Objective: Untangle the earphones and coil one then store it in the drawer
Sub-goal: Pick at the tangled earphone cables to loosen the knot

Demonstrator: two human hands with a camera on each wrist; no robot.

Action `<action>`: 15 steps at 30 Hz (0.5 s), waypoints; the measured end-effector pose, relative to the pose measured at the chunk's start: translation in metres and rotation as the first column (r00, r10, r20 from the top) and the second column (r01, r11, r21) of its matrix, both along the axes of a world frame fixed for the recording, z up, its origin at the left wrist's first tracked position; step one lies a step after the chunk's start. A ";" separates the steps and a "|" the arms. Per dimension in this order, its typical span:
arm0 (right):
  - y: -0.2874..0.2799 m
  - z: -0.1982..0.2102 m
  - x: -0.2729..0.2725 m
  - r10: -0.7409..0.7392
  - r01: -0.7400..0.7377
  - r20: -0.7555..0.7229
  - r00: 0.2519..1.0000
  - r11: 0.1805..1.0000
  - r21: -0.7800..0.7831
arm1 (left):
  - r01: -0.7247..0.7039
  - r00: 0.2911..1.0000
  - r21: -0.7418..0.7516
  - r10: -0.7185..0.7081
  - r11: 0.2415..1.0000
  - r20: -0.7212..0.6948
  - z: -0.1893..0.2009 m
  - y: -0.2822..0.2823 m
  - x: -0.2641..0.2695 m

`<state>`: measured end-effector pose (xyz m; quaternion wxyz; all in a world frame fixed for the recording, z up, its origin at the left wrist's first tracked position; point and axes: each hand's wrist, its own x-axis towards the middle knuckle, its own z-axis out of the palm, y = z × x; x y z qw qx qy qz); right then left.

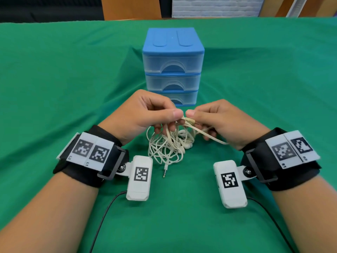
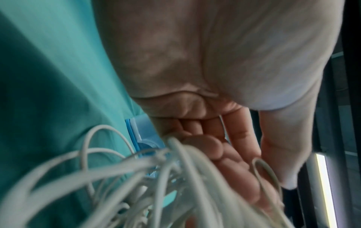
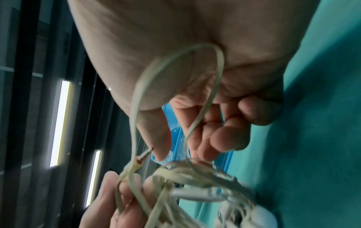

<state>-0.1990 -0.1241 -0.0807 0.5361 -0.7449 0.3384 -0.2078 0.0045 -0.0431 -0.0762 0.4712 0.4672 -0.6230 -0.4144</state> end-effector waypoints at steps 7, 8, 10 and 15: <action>0.006 0.004 0.004 0.049 -0.045 0.130 0.990 0.998 -0.032 | 0.070 0.997 -0.007 -0.070 0.998 0.028 0.002 0.001 -0.001; 0.006 0.005 0.004 0.036 -0.030 0.145 0.989 0.999 -0.045 | 0.032 0.999 -0.003 -0.032 0.999 0.011 0.003 0.000 -0.001; 0.004 0.005 0.004 0.016 -0.005 0.191 0.982 0.998 -0.060 | -0.092 0.995 -0.012 0.091 0.996 -0.038 0.003 -0.003 0.000; -0.001 0.000 0.005 -0.034 0.068 0.300 0.953 0.992 -0.104 | -0.084 0.995 -0.091 0.088 0.992 0.049 0.002 -0.006 -0.003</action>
